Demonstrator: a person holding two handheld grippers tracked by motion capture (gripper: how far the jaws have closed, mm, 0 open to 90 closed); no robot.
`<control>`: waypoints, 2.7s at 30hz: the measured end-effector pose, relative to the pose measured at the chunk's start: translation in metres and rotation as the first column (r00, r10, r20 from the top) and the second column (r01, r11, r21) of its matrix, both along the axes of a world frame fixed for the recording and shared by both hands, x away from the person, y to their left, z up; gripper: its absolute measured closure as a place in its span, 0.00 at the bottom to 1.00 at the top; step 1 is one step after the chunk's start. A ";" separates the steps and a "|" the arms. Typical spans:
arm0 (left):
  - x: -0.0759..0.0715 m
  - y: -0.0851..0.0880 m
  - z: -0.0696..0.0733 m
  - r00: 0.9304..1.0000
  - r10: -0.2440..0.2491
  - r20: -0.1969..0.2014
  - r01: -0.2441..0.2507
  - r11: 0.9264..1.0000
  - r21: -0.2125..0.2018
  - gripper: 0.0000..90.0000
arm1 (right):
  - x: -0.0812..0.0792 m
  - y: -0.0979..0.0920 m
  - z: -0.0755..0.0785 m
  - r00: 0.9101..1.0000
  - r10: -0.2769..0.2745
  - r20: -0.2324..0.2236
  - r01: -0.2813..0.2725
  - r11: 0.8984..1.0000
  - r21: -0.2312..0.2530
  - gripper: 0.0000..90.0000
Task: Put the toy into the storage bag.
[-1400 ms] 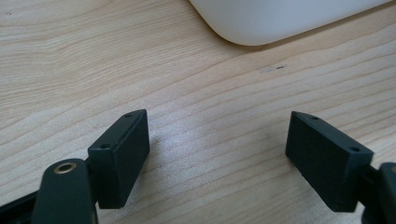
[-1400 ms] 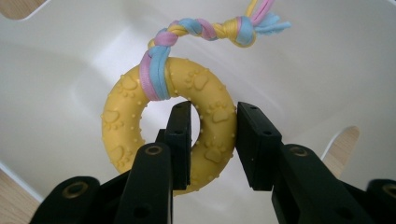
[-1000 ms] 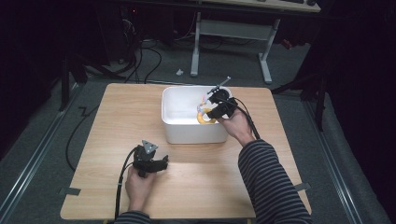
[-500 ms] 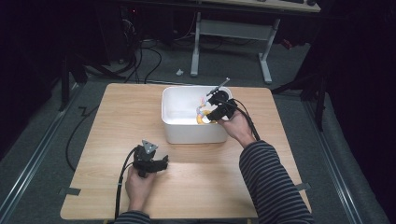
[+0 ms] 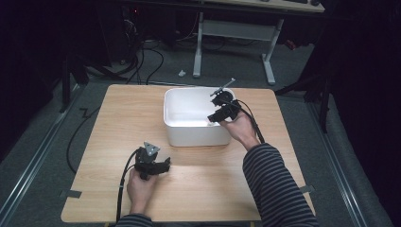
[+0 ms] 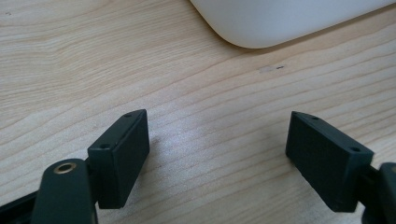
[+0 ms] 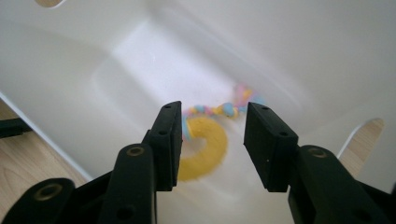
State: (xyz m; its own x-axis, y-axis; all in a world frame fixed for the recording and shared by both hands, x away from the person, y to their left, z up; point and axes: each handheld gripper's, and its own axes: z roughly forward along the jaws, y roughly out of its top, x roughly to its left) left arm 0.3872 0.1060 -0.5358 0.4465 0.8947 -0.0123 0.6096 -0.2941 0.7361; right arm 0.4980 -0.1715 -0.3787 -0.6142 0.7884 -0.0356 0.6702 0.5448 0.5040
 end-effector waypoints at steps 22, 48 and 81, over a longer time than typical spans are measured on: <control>0.000 0.000 0.000 1.000 0.000 0.000 0.000 1.000 0.001 0.24 | -0.035 -0.041 0.032 0.988 -0.039 0.152 0.029 0.998 0.063 0.55; 0.000 0.000 0.000 1.000 0.000 0.000 0.000 1.000 0.000 0.24 | -0.065 -0.077 0.047 0.978 -0.079 0.195 0.056 0.991 0.117 0.54; 0.000 0.000 0.000 1.000 0.001 0.001 -0.001 1.000 0.001 0.24 | -0.137 -0.127 0.045 0.960 -0.100 0.260 0.062 0.986 0.152 0.53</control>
